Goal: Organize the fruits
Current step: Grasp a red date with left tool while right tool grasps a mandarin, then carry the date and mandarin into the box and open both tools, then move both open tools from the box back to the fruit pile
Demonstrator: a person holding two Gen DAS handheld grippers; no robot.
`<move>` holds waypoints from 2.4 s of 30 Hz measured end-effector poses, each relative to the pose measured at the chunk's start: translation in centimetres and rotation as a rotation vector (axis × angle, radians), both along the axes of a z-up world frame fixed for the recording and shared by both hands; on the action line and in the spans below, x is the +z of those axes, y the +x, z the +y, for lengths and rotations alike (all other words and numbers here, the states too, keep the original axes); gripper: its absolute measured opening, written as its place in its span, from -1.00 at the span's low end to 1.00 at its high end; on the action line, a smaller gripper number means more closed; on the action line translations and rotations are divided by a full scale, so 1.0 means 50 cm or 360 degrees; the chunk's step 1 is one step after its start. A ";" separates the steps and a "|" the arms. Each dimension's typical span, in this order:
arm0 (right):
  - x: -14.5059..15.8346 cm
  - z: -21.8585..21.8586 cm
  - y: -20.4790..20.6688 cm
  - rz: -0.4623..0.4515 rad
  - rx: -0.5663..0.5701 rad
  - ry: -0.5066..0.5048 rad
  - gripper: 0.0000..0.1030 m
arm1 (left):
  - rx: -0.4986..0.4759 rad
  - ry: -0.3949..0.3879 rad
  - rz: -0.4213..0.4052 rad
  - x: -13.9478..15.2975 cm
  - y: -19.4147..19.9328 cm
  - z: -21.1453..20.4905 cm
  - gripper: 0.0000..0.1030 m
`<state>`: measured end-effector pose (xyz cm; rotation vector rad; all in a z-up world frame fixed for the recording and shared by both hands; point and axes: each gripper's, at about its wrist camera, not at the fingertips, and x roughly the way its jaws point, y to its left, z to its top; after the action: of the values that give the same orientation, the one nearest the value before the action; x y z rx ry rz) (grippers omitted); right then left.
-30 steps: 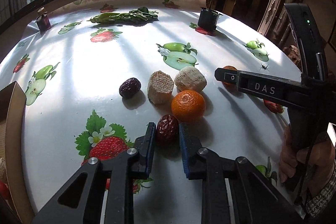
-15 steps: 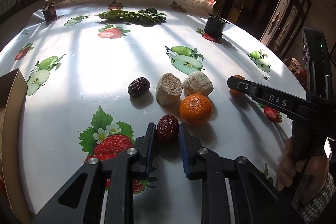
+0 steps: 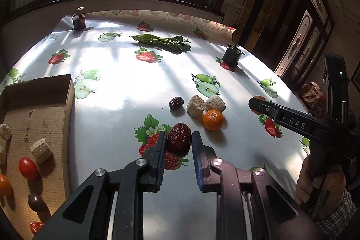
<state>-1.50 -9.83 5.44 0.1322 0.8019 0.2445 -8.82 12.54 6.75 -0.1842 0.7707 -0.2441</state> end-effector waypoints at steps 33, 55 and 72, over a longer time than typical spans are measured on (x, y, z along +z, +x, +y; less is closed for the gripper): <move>-0.072 0.654 0.026 0.0229 0.0819 -0.0100 -0.34 | 0.0656 0.0137 0.0356 -0.065 0.016 0.484 -0.38; 0.017 0.342 -0.068 0.0059 0.0511 0.0000 0.12 | 0.0614 0.0214 0.0053 0.058 -0.136 0.235 0.54; -0.001 0.106 -0.082 0.0077 0.0246 0.0138 0.18 | 0.0449 0.0465 0.0025 0.059 -0.142 0.066 0.54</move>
<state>-5.58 -4.53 5.37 0.1579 0.8508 0.4238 -15.94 15.86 9.68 -0.0171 0.7768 0.1379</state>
